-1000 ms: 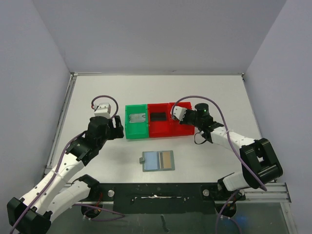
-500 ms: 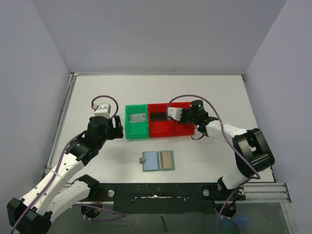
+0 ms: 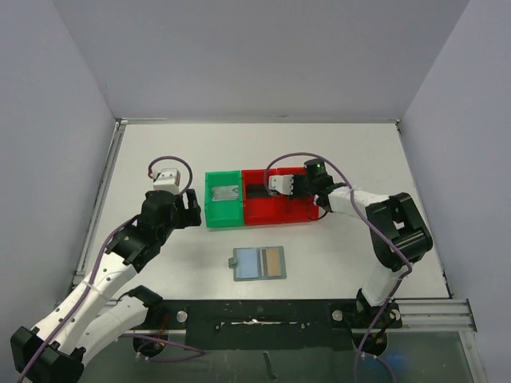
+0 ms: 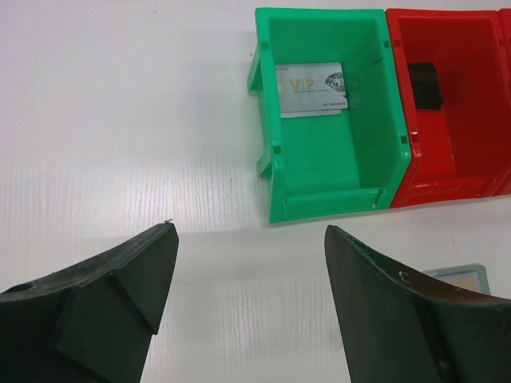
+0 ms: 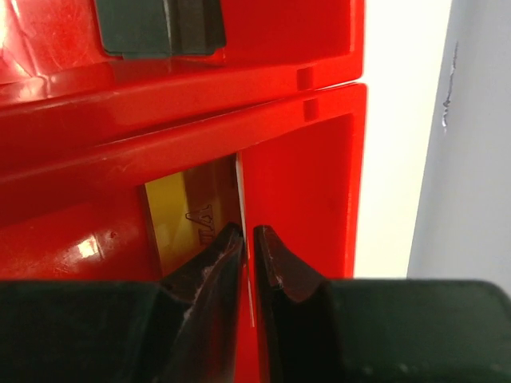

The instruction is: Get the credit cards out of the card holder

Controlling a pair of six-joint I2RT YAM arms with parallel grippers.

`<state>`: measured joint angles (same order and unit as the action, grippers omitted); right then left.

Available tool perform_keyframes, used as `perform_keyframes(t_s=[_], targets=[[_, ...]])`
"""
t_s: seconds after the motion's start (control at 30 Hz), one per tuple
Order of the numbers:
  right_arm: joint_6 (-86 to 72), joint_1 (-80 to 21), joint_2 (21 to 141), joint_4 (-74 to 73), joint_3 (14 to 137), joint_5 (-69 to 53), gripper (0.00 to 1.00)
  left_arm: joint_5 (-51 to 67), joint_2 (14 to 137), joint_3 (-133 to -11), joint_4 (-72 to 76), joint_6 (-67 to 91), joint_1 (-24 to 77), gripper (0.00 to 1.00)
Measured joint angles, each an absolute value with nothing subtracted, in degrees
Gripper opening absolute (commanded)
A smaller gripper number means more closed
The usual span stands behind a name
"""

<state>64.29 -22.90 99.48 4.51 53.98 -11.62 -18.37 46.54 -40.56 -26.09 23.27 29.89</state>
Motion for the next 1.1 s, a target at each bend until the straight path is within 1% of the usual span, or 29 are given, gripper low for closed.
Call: perform_keyframes(t_s=[0.17,0.2,0.6,0.83,1.1], targets=[[65.32,-22.92,100.01,3.64,54.0,-11.14,0.23,-17.93,46.85,-40.56,-26.09,23.22,29.89,0.74],[65.41,-22.92,99.96,3.53,54.0,-11.14,0.23,-17.85,46.98,-40.56,-26.09,23.22,29.89,0.74],[65.08,-22.9,95.88,0.78,54.0,-12.71,0.21,-17.1,47.64,-40.56,-26.09,23.05,29.87,0.74],[64.88,-22.92,96.27,0.23,54.02,-12.71,0.24,-17.08,47.62,-40.56,-26.09,22.98,29.82,0.74],[64.9,-22.92,98.96,-0.71,56.93,-12.71,0.25,-17.1,47.59,-40.56,-26.09,22.79,29.76,0.74]])
